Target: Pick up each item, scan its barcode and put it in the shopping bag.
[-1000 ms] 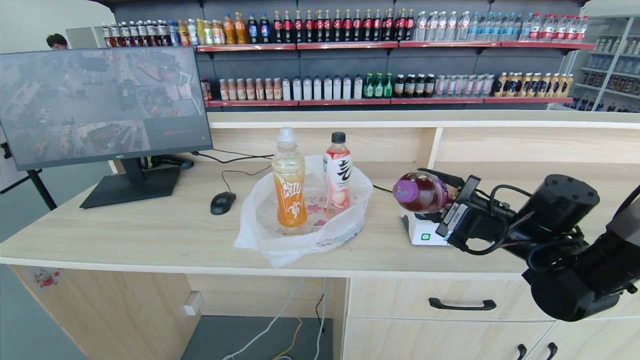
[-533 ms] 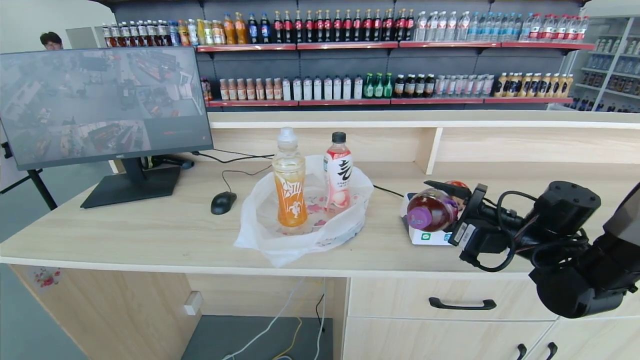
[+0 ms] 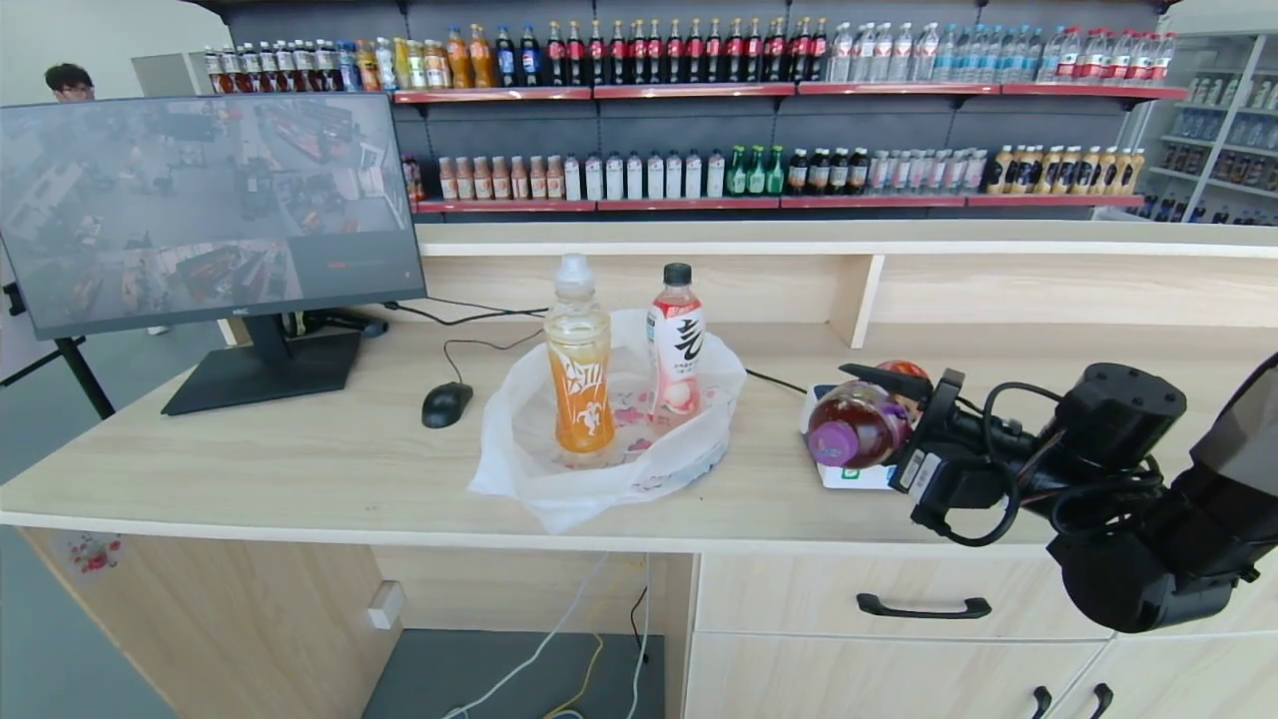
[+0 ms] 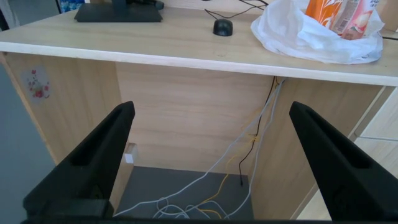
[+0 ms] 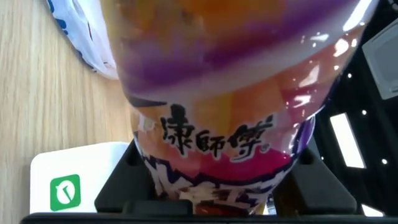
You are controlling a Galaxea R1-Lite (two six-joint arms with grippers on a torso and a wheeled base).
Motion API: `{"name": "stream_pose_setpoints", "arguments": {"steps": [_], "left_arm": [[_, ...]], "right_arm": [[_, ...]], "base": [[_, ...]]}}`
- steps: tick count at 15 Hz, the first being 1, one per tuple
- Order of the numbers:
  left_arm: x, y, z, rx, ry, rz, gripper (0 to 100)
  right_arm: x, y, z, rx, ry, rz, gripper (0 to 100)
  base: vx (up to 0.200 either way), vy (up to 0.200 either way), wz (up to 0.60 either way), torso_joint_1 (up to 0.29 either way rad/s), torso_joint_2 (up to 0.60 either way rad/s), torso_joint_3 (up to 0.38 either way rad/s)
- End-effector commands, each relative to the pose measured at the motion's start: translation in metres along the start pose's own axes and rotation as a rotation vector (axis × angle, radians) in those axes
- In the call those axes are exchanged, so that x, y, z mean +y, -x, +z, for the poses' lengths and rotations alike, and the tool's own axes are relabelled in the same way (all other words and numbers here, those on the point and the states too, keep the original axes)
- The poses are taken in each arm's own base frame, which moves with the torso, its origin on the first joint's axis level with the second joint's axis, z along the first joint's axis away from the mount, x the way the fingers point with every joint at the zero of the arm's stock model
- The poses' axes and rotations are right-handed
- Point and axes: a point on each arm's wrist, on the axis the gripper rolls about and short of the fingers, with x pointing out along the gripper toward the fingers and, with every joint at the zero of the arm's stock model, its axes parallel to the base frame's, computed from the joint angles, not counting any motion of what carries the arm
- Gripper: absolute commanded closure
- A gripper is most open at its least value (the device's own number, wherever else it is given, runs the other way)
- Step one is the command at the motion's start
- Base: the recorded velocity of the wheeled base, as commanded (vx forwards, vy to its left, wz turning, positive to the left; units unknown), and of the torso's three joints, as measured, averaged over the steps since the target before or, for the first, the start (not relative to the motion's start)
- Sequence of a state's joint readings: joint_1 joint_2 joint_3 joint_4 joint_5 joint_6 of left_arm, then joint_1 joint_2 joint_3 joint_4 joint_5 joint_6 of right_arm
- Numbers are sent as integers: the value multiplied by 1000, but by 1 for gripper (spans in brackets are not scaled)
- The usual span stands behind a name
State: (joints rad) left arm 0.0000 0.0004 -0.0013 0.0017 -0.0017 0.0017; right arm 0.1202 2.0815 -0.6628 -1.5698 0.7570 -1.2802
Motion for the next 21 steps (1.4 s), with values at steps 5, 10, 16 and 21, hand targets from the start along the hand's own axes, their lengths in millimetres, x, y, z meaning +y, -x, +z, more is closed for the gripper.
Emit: {"name": "stream_pose_setpoints", "arguments": {"steps": [5, 10, 16, 21], "left_arm": [[0, 0, 0, -1, 0, 0, 0], [0, 0, 0, -1, 0, 0, 0], [0, 0, 0, -1, 0, 0, 0], [0, 0, 0, -1, 0, 0, 0]], "right_arm": [[5, -2, 2, -10, 14, 11, 100], [5, -6, 6, -31, 12, 13, 100], [4, -6, 7, -39, 10, 13, 100], [-3, -5, 13, -48, -21, 0, 100]], "base": [[0, 0, 0, 0, 0, 0], [0, 0, 0, 0, 0, 0], [0, 0, 0, 0, 0, 0], [0, 0, 0, 0, 0, 0]]}}
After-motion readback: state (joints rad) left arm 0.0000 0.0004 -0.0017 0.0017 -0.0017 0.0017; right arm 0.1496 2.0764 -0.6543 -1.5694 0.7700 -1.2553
